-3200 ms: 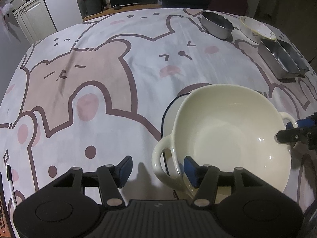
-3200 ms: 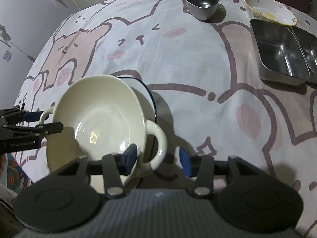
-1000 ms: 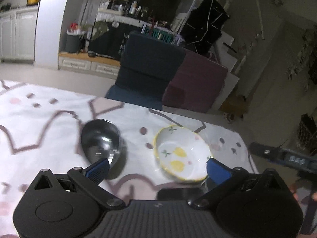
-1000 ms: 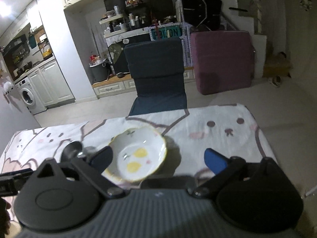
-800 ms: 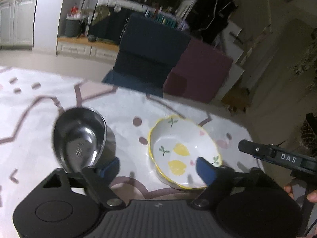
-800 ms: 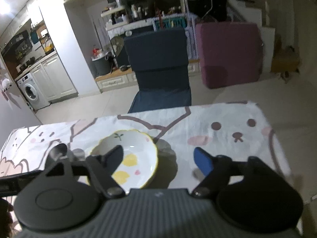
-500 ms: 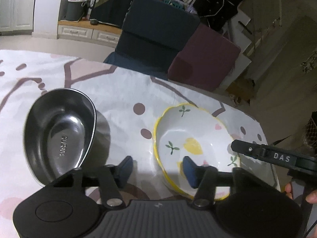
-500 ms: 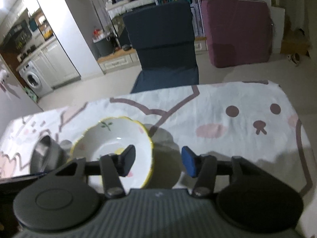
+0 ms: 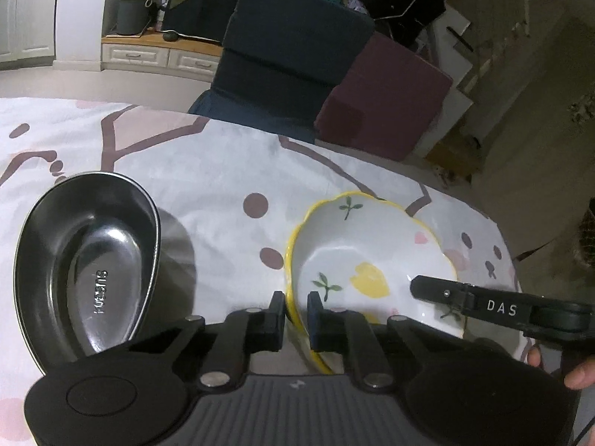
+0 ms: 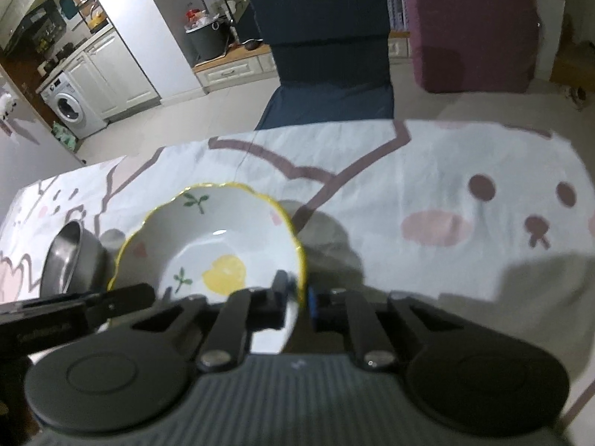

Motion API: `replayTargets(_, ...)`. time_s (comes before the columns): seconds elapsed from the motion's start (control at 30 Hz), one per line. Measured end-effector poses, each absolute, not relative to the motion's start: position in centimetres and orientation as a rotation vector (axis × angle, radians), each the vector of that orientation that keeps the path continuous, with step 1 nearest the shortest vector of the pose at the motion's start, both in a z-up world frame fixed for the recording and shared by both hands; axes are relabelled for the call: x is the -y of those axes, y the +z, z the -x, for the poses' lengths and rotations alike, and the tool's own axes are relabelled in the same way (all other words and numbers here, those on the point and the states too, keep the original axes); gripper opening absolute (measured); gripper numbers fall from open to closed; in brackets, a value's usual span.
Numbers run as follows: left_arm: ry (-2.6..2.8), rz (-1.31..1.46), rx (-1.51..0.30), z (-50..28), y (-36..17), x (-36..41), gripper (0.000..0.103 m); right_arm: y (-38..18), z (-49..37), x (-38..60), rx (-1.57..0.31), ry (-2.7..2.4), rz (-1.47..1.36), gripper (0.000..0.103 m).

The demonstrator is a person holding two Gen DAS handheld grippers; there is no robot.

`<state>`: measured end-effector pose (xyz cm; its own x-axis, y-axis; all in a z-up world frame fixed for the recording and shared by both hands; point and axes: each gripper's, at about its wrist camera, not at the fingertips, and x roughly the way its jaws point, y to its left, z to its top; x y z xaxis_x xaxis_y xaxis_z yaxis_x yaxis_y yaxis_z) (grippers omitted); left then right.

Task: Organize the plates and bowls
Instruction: 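Close both grippers on the rim of the yellow-rimmed bowl, then lift and carry the yellow-rimmed bowl toward the cream bowl with both grippers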

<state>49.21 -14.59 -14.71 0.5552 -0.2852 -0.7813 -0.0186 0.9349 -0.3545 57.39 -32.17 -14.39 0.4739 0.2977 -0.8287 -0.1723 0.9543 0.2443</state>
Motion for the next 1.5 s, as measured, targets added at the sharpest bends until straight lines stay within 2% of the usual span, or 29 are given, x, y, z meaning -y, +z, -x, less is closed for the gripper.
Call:
replayTargets(0.27, -0.168, 0.312, -0.962, -49.0, -13.9, 14.7, 0.011, -13.6, -56.3, 31.8, -1.000, 0.262, -0.133, 0.011)
replayTargets(0.6, -0.194, 0.268, -0.861, -46.4, -7.1, 14.4, 0.010, -8.3, -53.4, 32.0, -0.916, 0.243, -0.167, 0.010)
replayTargets(1.03, -0.211, 0.254, -0.812, -36.9, -0.5, 9.3, 0.009, -1.4, -44.3, 28.5, -0.867, 0.237, -0.179, 0.009)
replayTargets(1.5, -0.170, 0.206, -0.787, -24.3, 2.4, 1.4, 0.009, -0.2, -33.2, 20.8, -0.883, 0.309, -0.209, 0.010)
